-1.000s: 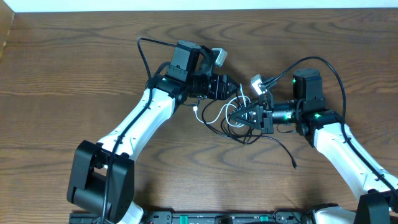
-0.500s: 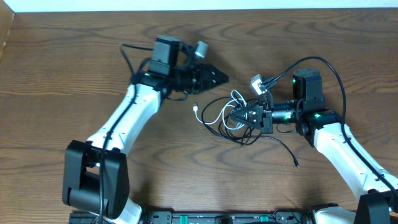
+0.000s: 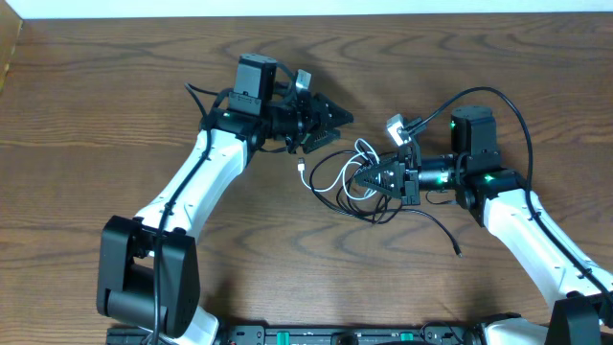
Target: Untangle cables
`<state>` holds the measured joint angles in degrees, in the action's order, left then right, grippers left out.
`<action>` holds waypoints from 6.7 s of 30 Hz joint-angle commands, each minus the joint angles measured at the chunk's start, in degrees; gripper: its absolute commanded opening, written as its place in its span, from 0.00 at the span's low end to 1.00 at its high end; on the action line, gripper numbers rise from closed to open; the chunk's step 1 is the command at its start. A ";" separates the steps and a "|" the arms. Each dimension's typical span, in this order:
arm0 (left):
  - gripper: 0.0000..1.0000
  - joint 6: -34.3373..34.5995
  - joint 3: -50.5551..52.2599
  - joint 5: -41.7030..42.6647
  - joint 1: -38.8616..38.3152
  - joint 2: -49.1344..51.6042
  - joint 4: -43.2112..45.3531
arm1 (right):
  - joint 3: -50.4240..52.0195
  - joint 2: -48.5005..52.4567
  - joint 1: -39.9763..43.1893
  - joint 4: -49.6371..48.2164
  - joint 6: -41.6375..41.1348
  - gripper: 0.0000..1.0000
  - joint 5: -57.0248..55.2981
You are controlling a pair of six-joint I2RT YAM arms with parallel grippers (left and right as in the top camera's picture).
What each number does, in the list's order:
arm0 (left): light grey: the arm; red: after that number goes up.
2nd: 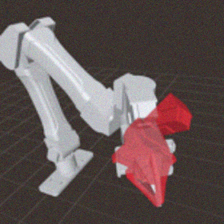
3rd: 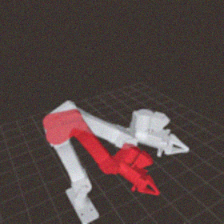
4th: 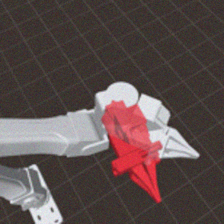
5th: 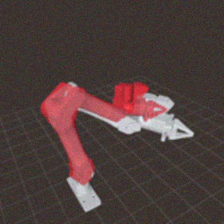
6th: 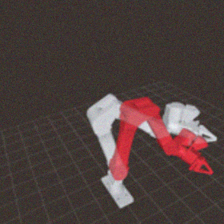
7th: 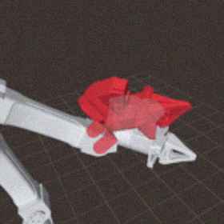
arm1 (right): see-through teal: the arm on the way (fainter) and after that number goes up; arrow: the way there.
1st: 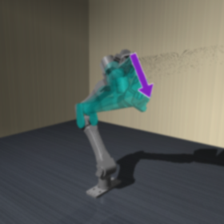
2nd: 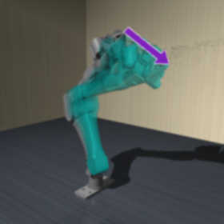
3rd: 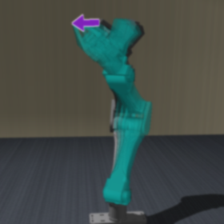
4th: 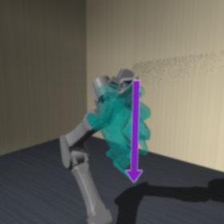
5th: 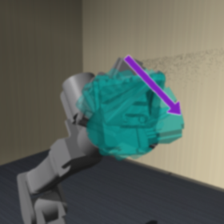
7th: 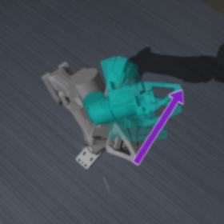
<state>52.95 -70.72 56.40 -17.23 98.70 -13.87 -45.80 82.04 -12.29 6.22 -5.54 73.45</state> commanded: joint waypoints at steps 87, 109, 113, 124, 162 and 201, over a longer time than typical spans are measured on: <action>0.08 -39.06 -2.25 -27.54 1.92 -4.35 -17.38 | -0.52 3.37 -0.46 19.78 -14.43 0.76 -60.81; 0.08 -27.15 -2.64 -39.10 32.63 -19.93 -30.82 | -0.52 14.73 -0.48 16.70 -18.29 0.41 -71.71; 0.08 -27.17 -2.62 -39.12 32.52 -19.82 -33.83 | -0.52 14.73 -0.57 14.71 -18.91 0.32 -69.02; 0.08 -27.34 -1.70 -39.12 32.26 -19.56 -36.68 | -0.24 14.73 -1.79 16.72 -20.65 0.12 -61.81; 0.08 -22.77 -1.66 -55.74 34.51 -19.10 -37.51 | -0.31 14.71 52.85 19.76 -20.55 0.08 -61.11; 0.08 -32.57 -1.62 -45.48 2.29 -6.21 -38.97 | 0.61 10.64 0.94 26.32 2.86 0.56 -47.17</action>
<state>20.93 -72.47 11.09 -13.63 91.96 -52.60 -45.87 93.27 -10.17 32.82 -3.33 26.89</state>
